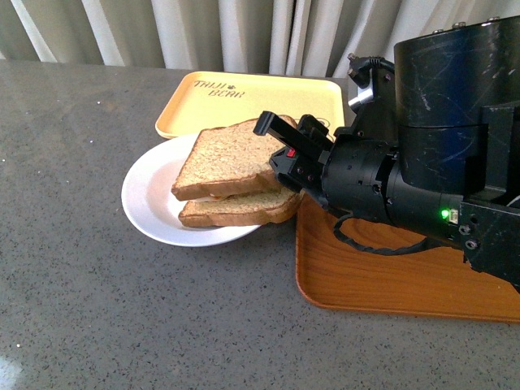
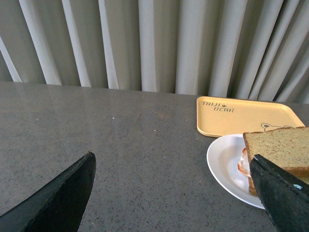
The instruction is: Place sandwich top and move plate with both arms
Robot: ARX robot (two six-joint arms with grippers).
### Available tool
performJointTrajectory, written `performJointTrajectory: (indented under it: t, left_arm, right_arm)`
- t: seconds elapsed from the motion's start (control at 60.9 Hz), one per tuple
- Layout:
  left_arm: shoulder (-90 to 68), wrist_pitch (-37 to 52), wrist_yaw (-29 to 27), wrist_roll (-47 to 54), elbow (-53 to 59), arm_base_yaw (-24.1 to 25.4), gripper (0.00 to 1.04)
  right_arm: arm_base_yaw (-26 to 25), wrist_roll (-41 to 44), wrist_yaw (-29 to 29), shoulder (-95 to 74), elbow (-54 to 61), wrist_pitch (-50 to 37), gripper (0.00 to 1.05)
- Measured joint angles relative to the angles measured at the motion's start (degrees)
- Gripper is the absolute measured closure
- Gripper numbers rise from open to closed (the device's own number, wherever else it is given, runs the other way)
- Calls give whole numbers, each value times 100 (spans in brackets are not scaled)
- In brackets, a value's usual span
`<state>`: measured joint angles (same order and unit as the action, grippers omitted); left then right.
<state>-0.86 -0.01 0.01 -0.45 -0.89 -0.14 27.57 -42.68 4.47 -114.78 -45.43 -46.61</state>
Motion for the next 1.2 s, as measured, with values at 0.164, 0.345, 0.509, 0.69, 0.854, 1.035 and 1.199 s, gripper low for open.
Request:
performJointTrajectory:
  t: [0.164, 0.345, 0.509, 0.69, 0.854, 1.035, 1.199]
  left_arm:
    - [0, 0, 0, 0, 0, 0, 9]
    - [0, 0, 0, 0, 0, 0, 9]
    - [0, 0, 0, -2, 0, 0, 9]
    - [0, 0, 0, 0, 0, 0, 9]
    - [0, 0, 0, 0, 0, 0, 9]
    - [0, 0, 0, 0, 0, 0, 9]
    - [0, 0, 0, 0, 0, 0, 9]
  right_arm:
    - [-59, -2, 20, 57, 186, -76, 52]
    - [-271, 4, 85, 463, 483, -92, 22]
    - [-726, 203, 44, 1207, 634, 249, 9]
    - [-1320, 1259, 205, 2721, 1097, 763, 9]
    - [-1403, 3296, -1598, 3425, 2087, -896, 32]
    - [-1722, 4039, -1412, 4135, 2916, -992, 64]
    - [-2004, 4172, -1174, 4894, 3477, -782, 98]
